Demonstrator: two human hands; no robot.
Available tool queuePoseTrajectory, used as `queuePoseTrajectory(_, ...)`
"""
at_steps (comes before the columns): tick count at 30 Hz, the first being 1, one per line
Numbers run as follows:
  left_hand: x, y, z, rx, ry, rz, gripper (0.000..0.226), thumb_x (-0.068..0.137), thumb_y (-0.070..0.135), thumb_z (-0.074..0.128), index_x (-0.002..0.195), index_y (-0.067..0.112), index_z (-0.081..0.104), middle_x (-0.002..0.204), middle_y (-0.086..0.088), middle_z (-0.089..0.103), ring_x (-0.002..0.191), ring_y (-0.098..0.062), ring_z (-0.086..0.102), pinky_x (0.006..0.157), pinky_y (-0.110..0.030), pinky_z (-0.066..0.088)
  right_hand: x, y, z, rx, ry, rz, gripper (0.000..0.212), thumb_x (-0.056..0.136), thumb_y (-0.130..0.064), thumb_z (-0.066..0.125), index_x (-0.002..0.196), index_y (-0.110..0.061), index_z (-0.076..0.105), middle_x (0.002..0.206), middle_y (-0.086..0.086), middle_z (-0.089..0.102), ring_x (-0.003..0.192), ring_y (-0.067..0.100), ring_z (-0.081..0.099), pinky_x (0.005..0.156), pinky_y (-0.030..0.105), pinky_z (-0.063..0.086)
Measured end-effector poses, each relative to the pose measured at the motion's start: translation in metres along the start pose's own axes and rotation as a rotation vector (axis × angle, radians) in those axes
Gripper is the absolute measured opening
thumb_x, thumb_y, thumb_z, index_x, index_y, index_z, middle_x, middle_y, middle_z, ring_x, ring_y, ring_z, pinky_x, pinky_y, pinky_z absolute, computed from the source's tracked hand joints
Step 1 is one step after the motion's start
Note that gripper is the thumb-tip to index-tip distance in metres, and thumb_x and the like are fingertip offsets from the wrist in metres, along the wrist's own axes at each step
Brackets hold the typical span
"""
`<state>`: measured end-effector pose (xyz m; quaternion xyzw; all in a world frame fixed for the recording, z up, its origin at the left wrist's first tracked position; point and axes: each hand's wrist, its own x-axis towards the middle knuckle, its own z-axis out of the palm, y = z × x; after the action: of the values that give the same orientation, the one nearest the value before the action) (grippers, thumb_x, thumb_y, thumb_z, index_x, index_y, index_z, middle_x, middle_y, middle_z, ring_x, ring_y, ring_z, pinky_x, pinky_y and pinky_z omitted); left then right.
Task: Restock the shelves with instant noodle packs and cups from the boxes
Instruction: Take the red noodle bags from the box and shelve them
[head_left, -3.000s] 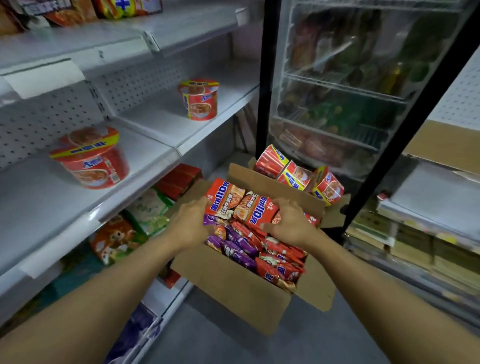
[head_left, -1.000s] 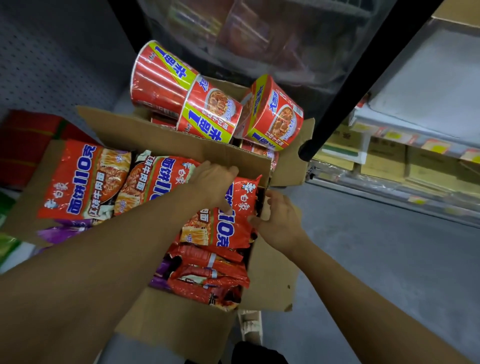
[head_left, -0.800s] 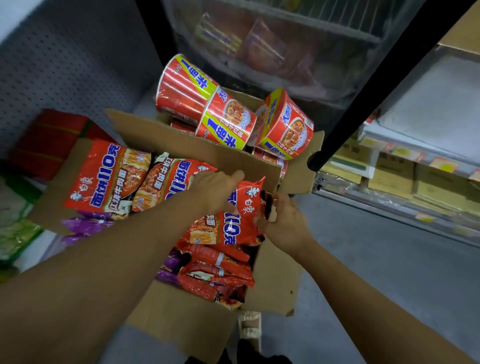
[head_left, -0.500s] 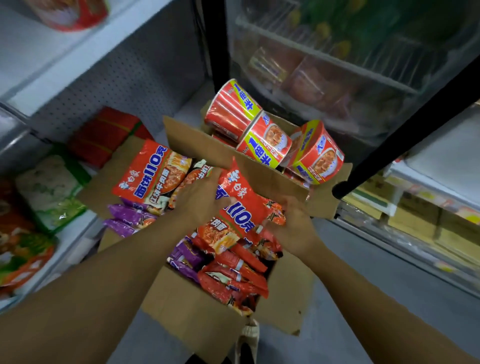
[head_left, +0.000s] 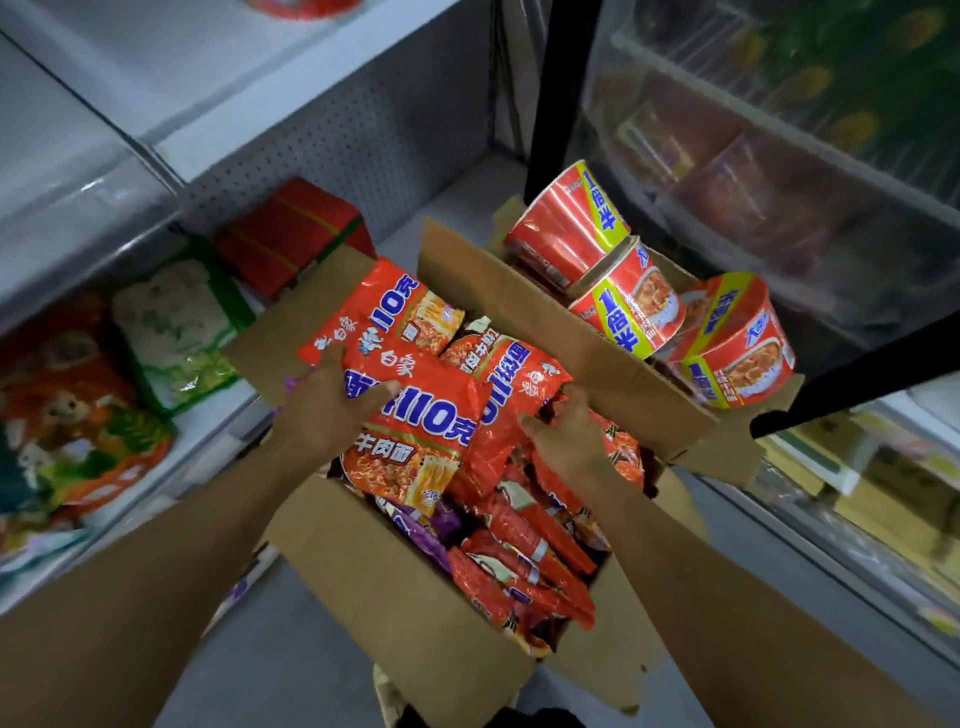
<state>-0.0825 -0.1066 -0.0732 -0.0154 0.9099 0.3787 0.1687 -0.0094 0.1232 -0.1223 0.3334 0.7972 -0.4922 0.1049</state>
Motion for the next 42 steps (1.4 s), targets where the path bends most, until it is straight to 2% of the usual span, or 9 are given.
queuePoseTrajectory(8,0.019,-0.022,-0.012,0.003,-0.051,-0.002,0.067,0.079,0.051,0.066,0.131,0.014,0.047,0.121,-0.008,0.064,0.102,-0.025,0.064,0.09,-0.048,0.052,0.043,0.005,0.053,0.305,0.13,0.237,0.066,0.077,-0.024,0.078,0.13,-0.006,0.045,0.124,0.012,0.061,0.11,0.031,0.061,0.094,0.047,0.05)
queuePoseTrajectory(12,0.02,-0.026,-0.016,-0.005,-0.063,0.006,0.063,0.082,0.042,0.067,0.132,0.012,0.044,0.12,-0.007,0.063,0.1,-0.024,0.064,0.089,-0.046,0.053,0.043,0.0,0.057,0.335,0.199,0.231,0.041,0.087,-0.017,0.068,0.124,-0.004,0.055,0.124,0.014,0.062,0.11,0.032,0.061,0.095,0.047,0.049)
queuePoseTrajectory(15,0.019,-0.027,-0.018,-0.023,-0.082,0.022,0.058,0.085,0.035,0.067,0.132,0.011,0.042,0.113,-0.001,0.061,0.091,-0.017,0.061,0.08,-0.033,0.049,0.039,-0.003,0.051,0.347,0.233,0.225,0.044,0.087,-0.016,0.067,0.124,-0.002,0.046,0.125,0.015,0.059,0.113,0.033,0.058,0.097,0.049,0.047)
queuePoseTrajectory(19,0.011,-0.022,-0.022,-0.044,-0.118,0.027,0.053,0.085,0.033,0.067,0.127,0.012,0.044,0.112,-0.004,0.063,0.089,-0.017,0.062,0.08,-0.033,0.05,0.028,-0.011,0.027,0.315,0.22,0.161,0.04,0.09,-0.013,0.063,0.123,-0.001,0.043,0.123,0.016,0.058,0.109,0.033,0.059,0.092,0.043,0.05)
queuePoseTrajectory(24,0.001,-0.011,-0.026,-0.074,-0.163,0.021,0.052,0.085,0.036,0.066,0.127,0.013,0.044,0.113,-0.004,0.064,0.095,-0.022,0.065,0.087,-0.041,0.053,0.004,-0.007,-0.03,0.223,0.034,0.075,0.038,0.092,-0.015,0.061,0.126,-0.009,0.044,0.115,0.007,0.06,0.081,0.016,0.064,0.063,0.029,0.052)
queuePoseTrajectory(27,-0.003,-0.003,-0.018,-0.081,-0.18,0.024,0.055,0.086,0.033,0.065,0.131,0.011,0.042,0.111,-0.002,0.061,0.097,-0.022,0.063,0.087,-0.037,0.05,-0.007,0.0,-0.065,0.024,-0.15,0.054,0.034,0.092,-0.018,0.061,0.123,-0.015,0.048,0.104,0.003,0.064,0.074,0.013,0.065,0.059,0.025,0.05)
queuePoseTrajectory(33,-0.007,0.005,0.013,-0.073,-0.267,0.016,0.059,0.087,0.037,0.063,0.136,0.016,0.038,0.11,0.002,0.059,0.096,-0.019,0.061,0.086,-0.037,0.051,0.009,0.018,-0.081,-0.327,-0.362,0.026,0.026,0.093,-0.024,0.06,0.118,-0.024,0.054,0.105,0.006,0.069,0.081,0.017,0.069,0.073,0.032,0.056)
queuePoseTrajectory(36,-0.01,0.005,0.026,-0.052,-0.284,0.019,0.059,0.087,0.038,0.063,0.136,0.018,0.036,0.11,0.002,0.059,0.096,-0.019,0.062,0.084,-0.036,0.052,0.018,0.027,-0.068,-0.417,-0.246,-0.095,0.025,0.095,-0.021,0.056,0.121,-0.019,0.056,0.111,0.007,0.067,0.084,0.016,0.066,0.074,0.029,0.054)
queuePoseTrajectory(42,-0.011,0.002,0.035,0.01,-0.314,-0.007,0.056,0.085,0.043,0.063,0.131,0.02,0.041,0.116,-0.001,0.061,0.103,-0.023,0.063,0.092,-0.048,0.052,0.013,0.054,-0.04,-0.549,-0.032,-0.119,0.055,0.091,-0.027,0.06,0.141,-0.015,0.038,0.139,0.011,0.049,0.127,0.029,0.045,0.106,0.046,0.036)
